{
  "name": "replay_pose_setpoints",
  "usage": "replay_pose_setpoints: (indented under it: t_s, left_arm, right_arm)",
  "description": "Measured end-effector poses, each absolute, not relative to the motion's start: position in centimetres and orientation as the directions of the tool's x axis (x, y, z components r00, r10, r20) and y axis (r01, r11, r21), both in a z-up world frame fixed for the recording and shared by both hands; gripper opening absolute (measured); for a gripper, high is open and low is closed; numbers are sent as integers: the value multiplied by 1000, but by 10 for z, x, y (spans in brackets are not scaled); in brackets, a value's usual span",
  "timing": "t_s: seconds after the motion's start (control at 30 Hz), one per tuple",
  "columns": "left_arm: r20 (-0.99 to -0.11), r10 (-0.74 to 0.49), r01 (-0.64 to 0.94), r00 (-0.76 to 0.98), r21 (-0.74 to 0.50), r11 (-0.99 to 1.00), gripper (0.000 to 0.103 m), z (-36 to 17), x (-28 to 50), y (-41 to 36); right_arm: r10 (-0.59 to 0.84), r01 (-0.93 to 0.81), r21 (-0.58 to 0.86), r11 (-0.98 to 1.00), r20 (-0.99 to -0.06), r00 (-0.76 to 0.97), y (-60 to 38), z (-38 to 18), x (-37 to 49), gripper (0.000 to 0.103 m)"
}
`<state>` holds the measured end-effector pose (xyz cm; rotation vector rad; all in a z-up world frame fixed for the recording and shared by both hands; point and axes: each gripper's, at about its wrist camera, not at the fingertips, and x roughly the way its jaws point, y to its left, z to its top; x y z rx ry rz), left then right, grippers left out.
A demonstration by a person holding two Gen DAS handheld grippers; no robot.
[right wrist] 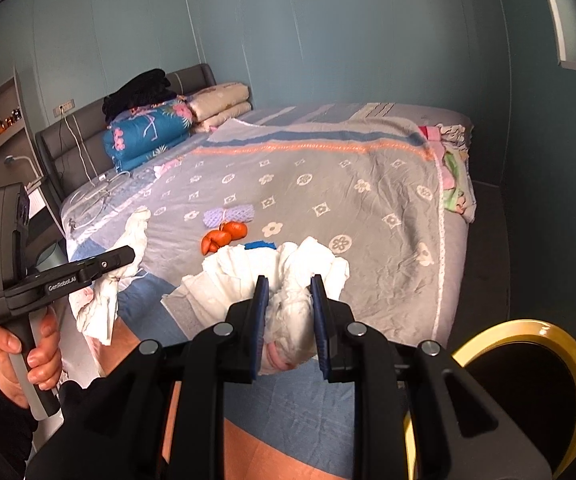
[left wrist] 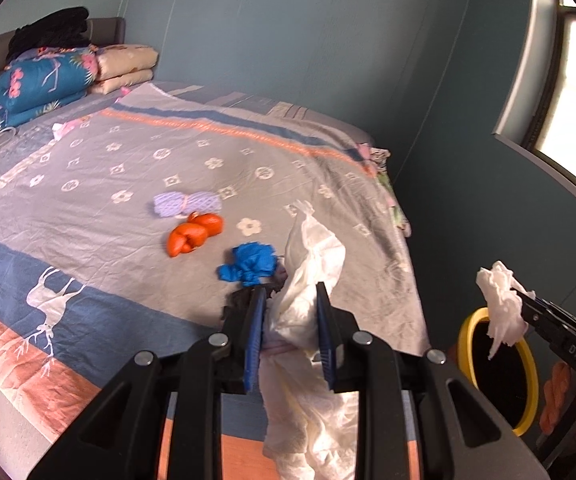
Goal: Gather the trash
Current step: 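Carry both white tissues up and over the yellow bin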
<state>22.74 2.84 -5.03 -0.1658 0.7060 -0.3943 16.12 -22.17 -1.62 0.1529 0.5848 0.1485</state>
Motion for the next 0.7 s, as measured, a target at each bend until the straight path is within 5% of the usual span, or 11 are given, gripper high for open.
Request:
replay_pose_setpoints:
  t_s: [0.7]
  left_arm:
    - [-551,-546,458,630,-304,835,23,-21,178,-70]
  right_arm:
    - [60,53,237,970,-445,893,-307,17,90,21]
